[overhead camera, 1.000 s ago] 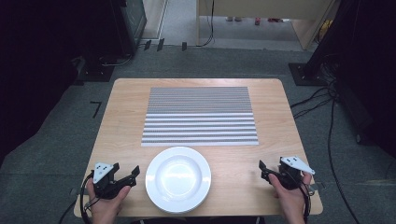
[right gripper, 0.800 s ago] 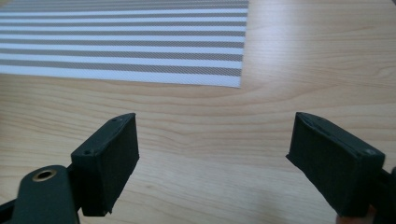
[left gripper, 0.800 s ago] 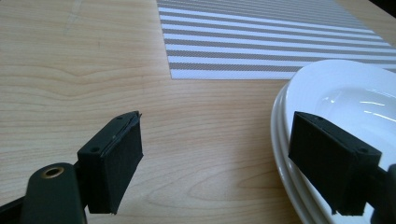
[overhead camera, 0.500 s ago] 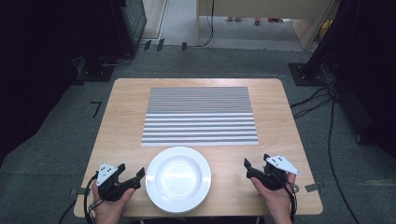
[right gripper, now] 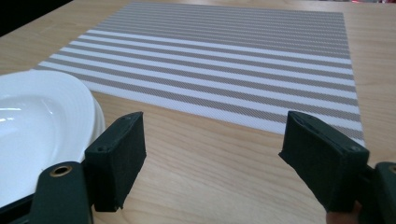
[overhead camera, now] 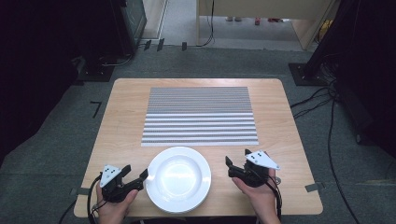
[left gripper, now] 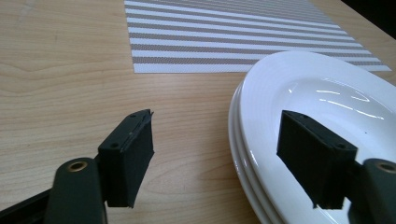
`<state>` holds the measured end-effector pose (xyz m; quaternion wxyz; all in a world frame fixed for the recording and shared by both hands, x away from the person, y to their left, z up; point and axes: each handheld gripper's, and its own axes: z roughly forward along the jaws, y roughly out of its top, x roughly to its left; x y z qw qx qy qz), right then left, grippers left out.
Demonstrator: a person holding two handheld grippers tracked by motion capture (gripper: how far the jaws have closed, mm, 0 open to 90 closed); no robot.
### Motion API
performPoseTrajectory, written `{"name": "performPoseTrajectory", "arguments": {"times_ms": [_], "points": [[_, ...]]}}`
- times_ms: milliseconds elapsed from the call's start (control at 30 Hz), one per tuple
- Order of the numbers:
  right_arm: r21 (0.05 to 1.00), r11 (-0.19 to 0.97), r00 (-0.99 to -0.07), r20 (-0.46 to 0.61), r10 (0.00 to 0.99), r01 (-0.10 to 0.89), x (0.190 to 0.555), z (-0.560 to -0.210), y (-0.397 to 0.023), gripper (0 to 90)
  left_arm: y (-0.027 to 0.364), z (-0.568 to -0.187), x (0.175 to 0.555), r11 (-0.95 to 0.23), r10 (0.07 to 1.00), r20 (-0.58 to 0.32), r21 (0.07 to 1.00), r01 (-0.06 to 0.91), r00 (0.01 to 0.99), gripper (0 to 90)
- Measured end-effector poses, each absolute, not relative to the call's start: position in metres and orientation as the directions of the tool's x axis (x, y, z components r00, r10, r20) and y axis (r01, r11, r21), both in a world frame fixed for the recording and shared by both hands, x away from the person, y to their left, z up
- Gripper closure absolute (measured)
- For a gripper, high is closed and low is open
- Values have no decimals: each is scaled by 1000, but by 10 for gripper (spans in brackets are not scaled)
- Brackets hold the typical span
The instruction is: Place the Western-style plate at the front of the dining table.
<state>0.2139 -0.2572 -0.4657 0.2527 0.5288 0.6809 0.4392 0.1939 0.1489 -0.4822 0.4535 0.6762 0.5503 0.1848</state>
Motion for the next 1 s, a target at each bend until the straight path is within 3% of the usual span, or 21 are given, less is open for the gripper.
{"name": "performPoseTrajectory", "arguments": {"times_ms": [233,567,1000], "points": [[872,63,-356,131,925,486,218,-464,-236,278,145,-483,193,12,907,-254,813,583,336,316],[882,15,-427,213,879,471,205,-472,-226,527,138,-483,190,-5,893,-258,814,581,369,401],[827,61,-478,261,839,559,195,-484,-208,625,136,-485,190,-29,871,-270,805,592,410,477]]}}
